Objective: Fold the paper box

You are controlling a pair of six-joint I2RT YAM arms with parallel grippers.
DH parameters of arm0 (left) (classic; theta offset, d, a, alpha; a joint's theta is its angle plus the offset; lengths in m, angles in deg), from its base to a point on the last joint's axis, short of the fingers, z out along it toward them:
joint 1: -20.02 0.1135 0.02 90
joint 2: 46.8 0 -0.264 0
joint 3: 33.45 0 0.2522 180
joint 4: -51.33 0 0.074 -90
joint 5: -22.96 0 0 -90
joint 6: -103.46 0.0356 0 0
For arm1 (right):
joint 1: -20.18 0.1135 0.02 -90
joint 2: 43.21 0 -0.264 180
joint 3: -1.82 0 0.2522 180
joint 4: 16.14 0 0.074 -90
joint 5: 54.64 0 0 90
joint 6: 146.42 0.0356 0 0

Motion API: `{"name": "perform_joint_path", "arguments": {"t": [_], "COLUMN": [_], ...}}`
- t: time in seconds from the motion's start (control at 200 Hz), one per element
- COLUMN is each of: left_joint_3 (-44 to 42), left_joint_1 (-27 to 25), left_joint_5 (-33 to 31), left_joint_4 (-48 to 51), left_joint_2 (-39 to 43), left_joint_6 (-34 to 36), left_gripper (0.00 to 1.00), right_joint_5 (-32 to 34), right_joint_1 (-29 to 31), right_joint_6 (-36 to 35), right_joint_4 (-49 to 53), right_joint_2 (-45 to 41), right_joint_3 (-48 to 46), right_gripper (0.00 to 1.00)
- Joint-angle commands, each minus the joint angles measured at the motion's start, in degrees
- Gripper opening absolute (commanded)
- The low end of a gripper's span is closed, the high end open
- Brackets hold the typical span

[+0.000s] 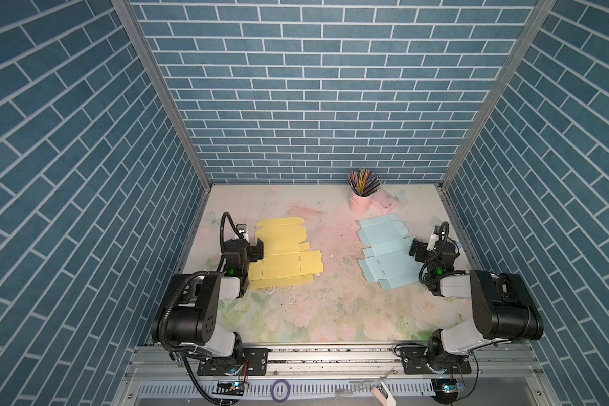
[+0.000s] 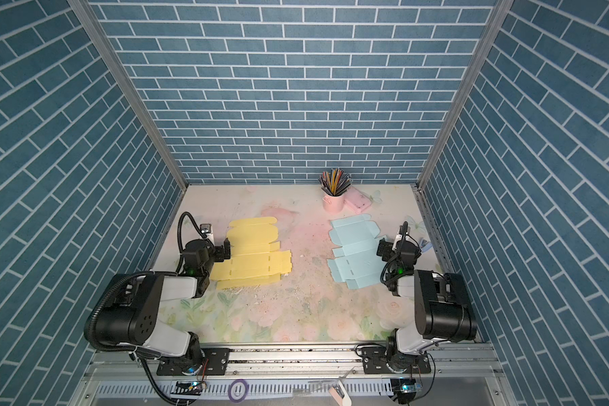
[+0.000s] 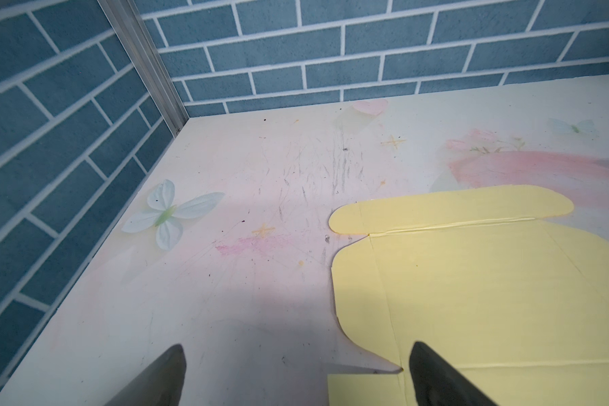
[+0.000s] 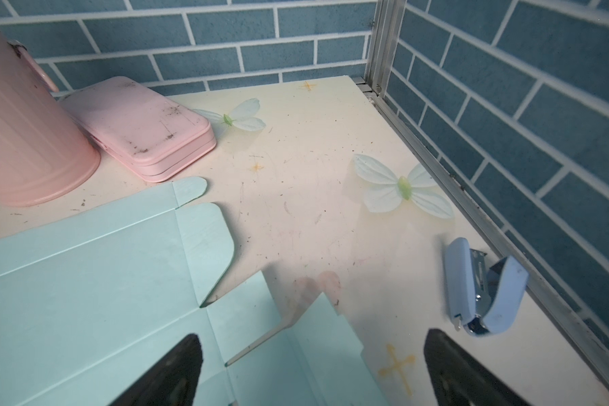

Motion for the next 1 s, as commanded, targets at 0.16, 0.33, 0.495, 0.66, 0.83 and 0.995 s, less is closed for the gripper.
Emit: {"name": "perform_joint_path", "arguments": {"t": [0.16, 0.33, 0.495, 0.66, 0.83, 0.995], "left_joint_3": [1.1, 1.1, 1.1, -0.7, 3.9, 12.0], "left_joint_1": [-0.1, -0.1, 0.0, -0.4, -3.4, -5.1], "left_joint_5": [0.2, 0.2, 0.5, 1.1, -5.3, -1.6], "left_joint_4": [-1.0, -1.0, -1.0, -1.5, 22.1, 44.4], "left_joint_2": [-0.2, -0.2, -0.2, 3.5, 18.4, 27.9], "left_joint_6": [0.6, 0.6, 0.6, 1.1, -3.7, -15.4], "left_gripper": [0.99, 0.99, 0.99, 0.99, 0.99, 0.99], "right_joint_5": [0.3, 0.3, 0.2, 2.5, 7.6, 11.8], "right_joint_1": [0.2, 0.2, 0.2, 0.4, 0.8, 3.8], "right_joint_6": [-1.7, -1.8, -1.8, -1.3, 5.0, 16.1], "right_joint_4": [-1.3, -1.3, -1.3, 3.3, 27.0, 49.8], "right_joint_2": [0.6, 0.6, 0.7, -4.5, -19.4, -30.5], "right_joint_3": [1.1, 1.2, 1.2, 1.4, 6.0, 13.1], "right_gripper": [0.99, 0.99, 0.99, 0.99, 0.99, 0.99]}}
